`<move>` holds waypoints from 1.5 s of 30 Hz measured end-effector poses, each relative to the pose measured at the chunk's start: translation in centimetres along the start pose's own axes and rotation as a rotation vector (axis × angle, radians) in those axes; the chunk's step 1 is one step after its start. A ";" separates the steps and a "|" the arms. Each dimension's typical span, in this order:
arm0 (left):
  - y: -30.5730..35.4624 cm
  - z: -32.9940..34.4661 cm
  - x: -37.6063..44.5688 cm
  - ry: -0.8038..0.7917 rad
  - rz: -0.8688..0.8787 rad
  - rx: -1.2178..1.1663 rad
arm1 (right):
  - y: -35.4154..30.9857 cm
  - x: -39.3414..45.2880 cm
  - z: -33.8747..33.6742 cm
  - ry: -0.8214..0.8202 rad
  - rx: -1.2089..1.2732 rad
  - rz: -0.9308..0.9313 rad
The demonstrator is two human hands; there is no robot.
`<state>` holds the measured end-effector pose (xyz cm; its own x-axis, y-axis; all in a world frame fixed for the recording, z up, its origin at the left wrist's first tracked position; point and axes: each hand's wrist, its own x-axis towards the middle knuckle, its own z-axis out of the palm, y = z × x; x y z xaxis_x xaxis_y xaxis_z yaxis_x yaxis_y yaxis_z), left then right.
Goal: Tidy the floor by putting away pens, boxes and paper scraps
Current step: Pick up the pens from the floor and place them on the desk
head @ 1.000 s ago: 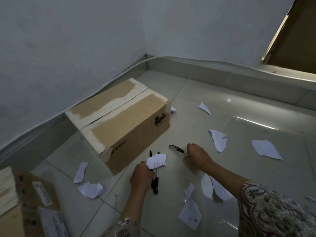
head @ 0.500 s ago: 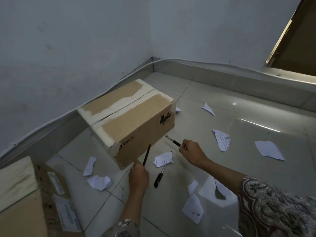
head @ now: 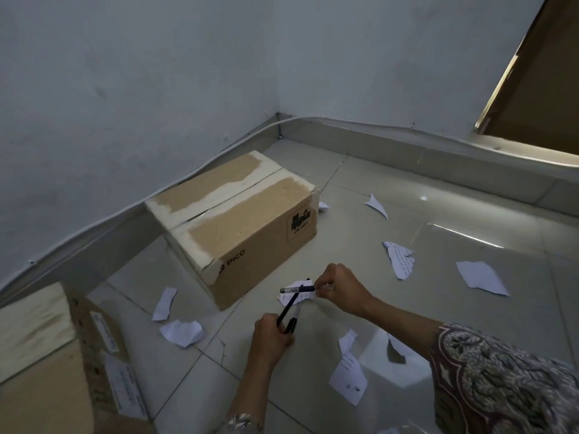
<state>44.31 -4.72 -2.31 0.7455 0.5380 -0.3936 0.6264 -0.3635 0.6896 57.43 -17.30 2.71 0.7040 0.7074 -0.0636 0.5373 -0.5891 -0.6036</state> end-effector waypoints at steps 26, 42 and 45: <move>0.8 -4.5 1.7 -0.056 0.239 -0.102 | 1.3 -1.5 -0.2 0.018 -0.410 -0.334; 8.2 -5.8 -0.5 -0.062 0.171 -0.554 | -1.2 -2.5 -3.8 0.011 0.239 0.026; 9.3 -4.6 -0.8 -0.093 0.145 -0.601 | -0.7 -3.1 -5.1 0.090 0.480 0.147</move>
<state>48.49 -5.00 7.27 0.8469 0.4370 -0.3030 0.2999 0.0780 0.9508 57.25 -21.06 7.42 0.8044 0.5820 -0.1195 0.1706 -0.4189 -0.8918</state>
